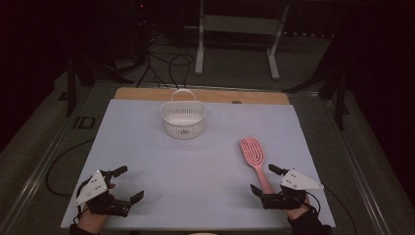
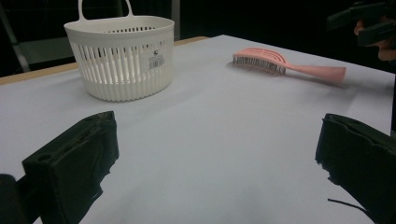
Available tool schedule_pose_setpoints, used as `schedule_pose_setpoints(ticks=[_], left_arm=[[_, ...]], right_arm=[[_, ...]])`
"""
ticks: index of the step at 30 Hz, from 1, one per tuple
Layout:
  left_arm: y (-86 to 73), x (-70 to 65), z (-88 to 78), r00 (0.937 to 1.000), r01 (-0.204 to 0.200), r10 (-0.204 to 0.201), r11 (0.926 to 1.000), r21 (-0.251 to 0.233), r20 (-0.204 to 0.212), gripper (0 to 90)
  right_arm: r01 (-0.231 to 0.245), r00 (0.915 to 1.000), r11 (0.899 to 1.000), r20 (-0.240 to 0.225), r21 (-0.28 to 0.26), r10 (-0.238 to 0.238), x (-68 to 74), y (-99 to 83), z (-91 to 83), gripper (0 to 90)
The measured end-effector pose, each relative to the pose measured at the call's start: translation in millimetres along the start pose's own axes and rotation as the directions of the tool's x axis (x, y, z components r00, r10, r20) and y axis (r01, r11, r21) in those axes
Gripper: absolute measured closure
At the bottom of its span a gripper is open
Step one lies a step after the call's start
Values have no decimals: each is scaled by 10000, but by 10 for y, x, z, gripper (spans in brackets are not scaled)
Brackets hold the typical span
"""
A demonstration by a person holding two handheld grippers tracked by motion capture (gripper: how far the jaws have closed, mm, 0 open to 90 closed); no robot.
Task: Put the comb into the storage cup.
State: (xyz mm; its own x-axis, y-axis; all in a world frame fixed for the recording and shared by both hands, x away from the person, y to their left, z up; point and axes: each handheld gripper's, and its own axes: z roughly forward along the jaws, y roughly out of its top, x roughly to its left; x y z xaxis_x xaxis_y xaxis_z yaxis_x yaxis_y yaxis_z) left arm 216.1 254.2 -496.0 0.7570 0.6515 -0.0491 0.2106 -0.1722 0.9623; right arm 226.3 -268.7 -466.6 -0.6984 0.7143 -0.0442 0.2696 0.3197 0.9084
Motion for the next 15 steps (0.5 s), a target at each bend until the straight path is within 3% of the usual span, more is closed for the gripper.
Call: schedule_pose_setpoints(ticks=[5, 14, 15], left_arm=[[0, 2, -3, 10000, 11, -11, 10000, -17, -16, 1], [0, 0, -8, 10000, -7, 7, 10000, -12, -10, 1], [0, 2, -10, 10000, -6, 6, 10000, -21, -21, 1]], right_arm=[[87, 9995, 9999, 289, 111, -90, 37, 64, -5, 79], [188, 9997, 9998, 175, -9, -187, 57, 202, -17, 79], [211, 9996, 9998, 185, -35, -211, 49, 293, -30, 79]])
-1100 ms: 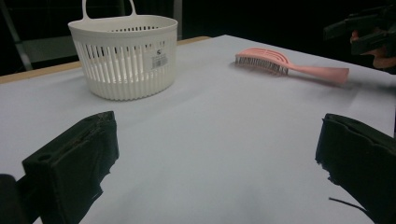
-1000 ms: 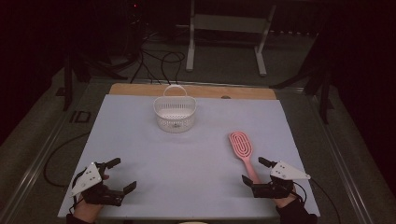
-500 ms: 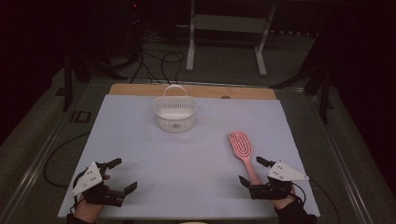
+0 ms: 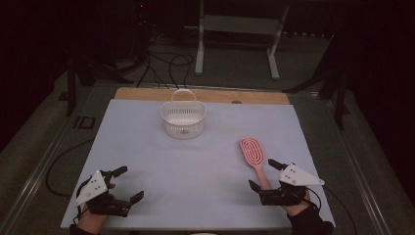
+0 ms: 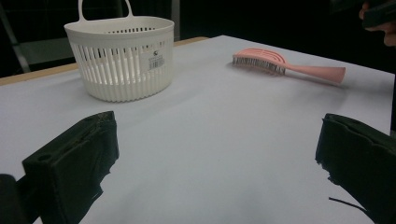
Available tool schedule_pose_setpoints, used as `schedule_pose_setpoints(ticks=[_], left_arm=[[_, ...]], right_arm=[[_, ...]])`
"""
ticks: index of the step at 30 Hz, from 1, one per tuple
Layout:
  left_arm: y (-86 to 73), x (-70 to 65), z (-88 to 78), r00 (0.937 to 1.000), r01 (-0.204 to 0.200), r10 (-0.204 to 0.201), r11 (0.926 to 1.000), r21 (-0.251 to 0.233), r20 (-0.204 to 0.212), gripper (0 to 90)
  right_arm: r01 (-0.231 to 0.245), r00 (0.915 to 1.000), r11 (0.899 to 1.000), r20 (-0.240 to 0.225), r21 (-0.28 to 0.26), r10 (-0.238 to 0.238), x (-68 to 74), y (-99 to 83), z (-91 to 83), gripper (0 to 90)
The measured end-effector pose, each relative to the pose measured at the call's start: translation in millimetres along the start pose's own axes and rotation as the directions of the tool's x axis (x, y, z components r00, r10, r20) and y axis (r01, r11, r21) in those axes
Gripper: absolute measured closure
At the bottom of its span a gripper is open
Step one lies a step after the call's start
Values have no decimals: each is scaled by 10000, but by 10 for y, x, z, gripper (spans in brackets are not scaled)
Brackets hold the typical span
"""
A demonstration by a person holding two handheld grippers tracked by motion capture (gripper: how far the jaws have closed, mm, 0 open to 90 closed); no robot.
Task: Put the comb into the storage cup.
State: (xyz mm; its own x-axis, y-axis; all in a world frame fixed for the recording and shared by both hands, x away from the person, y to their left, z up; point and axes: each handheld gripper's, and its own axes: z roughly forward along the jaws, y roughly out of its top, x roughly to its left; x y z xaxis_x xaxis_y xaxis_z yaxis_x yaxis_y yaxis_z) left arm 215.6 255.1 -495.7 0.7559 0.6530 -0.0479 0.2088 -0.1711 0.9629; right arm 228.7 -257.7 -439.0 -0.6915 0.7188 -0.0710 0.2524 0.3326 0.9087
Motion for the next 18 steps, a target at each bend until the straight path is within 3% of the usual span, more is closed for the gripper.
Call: schedule_pose_setpoints(ticks=[9, 18], left_arm=[[2, -6, 5, 10000, -22, 21, 10000, 15, 40, 1], [3, -10, 11, 10000, -42, 42, 10000, 39, 70, 1]], right_arm=[[197, 9994, 9998, 279, 92, -200, -8, 176, 1, 79], [-148, 9966, 9996, 808, 225, 129, -78, 331, 45, 80]])
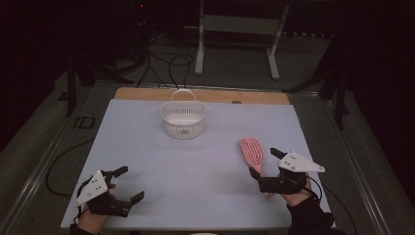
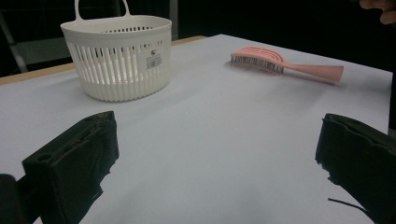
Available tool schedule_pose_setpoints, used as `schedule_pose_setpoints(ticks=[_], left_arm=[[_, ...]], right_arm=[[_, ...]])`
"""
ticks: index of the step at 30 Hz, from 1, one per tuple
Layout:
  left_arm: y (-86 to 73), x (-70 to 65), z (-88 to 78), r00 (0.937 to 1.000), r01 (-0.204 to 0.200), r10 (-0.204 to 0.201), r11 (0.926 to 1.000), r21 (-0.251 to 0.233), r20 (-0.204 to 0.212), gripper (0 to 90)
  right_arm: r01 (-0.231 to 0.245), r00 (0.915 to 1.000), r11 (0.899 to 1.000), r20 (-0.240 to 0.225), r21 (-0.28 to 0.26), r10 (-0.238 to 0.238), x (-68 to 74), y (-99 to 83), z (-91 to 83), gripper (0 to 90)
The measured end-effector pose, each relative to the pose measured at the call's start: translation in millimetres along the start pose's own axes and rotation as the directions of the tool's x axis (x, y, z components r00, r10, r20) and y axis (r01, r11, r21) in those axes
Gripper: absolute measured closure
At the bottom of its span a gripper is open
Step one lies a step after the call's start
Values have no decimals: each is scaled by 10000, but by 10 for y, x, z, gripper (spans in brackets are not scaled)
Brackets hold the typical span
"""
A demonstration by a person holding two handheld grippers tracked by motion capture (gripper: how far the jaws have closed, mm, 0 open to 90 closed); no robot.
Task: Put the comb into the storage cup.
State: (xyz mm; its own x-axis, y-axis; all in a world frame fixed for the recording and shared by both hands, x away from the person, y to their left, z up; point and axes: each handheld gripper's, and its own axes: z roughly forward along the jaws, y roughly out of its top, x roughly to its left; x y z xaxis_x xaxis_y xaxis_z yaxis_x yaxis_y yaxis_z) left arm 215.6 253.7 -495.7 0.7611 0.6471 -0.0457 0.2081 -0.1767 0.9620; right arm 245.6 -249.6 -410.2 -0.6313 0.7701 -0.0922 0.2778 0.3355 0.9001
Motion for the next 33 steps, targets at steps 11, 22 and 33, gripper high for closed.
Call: schedule_pose_setpoints(ticks=[11, 22, 33], left_arm=[[-1, -4, 14, 10000, -21, 21, 10000, 76, -13, 1], [3, -16, 15, 9999, -61, 61, 10000, 47, 82, 1], [3, -22, 24, 9999, -57, 57, 10000, 26, 144, 1]], right_arm=[[-275, 9944, 9989, 1032, 377, 235, -42, 97, 78, 81], [-692, 9869, 9938, 1518, 867, 555, -37, 58, 234, 81], [-1336, 9801, 9759, 1689, 1723, 1043, -115, -157, 357, 82]])
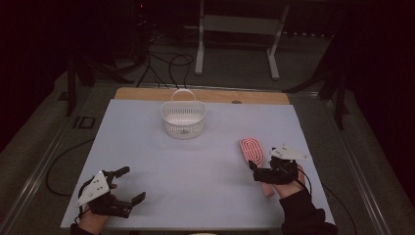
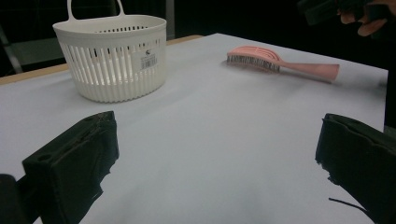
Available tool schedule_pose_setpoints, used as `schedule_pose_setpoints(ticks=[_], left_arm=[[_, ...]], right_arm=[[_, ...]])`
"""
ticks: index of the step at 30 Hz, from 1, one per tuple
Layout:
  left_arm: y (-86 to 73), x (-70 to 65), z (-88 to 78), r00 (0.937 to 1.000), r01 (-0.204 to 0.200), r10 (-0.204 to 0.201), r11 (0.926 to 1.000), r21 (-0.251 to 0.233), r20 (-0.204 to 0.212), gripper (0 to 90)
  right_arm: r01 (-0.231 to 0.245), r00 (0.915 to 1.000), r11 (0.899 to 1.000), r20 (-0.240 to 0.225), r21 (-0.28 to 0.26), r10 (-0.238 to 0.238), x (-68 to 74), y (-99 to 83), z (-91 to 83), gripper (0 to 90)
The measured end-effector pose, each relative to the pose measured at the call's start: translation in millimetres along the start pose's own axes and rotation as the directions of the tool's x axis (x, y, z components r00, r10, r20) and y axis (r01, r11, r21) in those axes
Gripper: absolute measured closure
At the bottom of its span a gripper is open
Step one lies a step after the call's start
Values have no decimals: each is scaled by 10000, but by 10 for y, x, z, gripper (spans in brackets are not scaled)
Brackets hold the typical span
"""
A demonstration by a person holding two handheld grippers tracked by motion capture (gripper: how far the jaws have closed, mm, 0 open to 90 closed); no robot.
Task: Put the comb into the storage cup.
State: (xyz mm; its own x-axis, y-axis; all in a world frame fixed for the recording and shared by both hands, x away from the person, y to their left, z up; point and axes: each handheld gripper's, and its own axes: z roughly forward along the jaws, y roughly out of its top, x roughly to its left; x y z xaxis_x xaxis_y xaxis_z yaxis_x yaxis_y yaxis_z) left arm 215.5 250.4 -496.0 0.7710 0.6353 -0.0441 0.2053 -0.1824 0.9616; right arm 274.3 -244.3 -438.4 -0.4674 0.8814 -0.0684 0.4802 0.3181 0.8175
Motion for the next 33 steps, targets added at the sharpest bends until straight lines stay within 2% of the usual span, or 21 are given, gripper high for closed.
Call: schedule_pose_setpoints(ticks=[10, 16, 17, 21, 25, 29, 32, 33], left_arm=[[-2, 1, 0, 10000, 25, -25, 10000, 11, -8, 1], [-2, 2, 2, 10000, 49, -49, 10000, 16, 5, 1], [-2, 2, 2, 10000, 49, -49, 10000, 16, 5, 1], [-2, 4, -2, 10000, 53, -53, 10000, 12, 9, 1], [-2, 6, -5, 10000, 71, -71, 10000, -6, 27, 1], [-4, 10, -6, 9999, 106, -106, 9999, -33, 21, 1], [-3, 7, -7, 10000, 85, -85, 10000, -30, -19, 1], [-3, 7, -7, 10000, 82, -82, 10000, -24, -7, 1]], right_arm=[[-488, 9988, 9945, -10, 929, 491, -46, -161, 159, 82], [-633, 9977, 9833, -129, 1704, 664, -68, -209, 216, 82], [-633, 9977, 9833, -129, 1704, 664, -68, -209, 216, 82], [-476, 9972, 9725, -454, 2281, 595, -77, -190, 239, 82], [-298, 9974, 9649, -550, 2609, 456, -95, -166, 241, 88], [-433, 9969, 9589, -504, 2804, 597, -146, -159, 240, 88], [-523, 9968, 9594, -429, 2771, 667, -160, -150, 232, 88], [-718, 9958, 9560, -334, 2844, 848, -191, -129, 213, 88]])
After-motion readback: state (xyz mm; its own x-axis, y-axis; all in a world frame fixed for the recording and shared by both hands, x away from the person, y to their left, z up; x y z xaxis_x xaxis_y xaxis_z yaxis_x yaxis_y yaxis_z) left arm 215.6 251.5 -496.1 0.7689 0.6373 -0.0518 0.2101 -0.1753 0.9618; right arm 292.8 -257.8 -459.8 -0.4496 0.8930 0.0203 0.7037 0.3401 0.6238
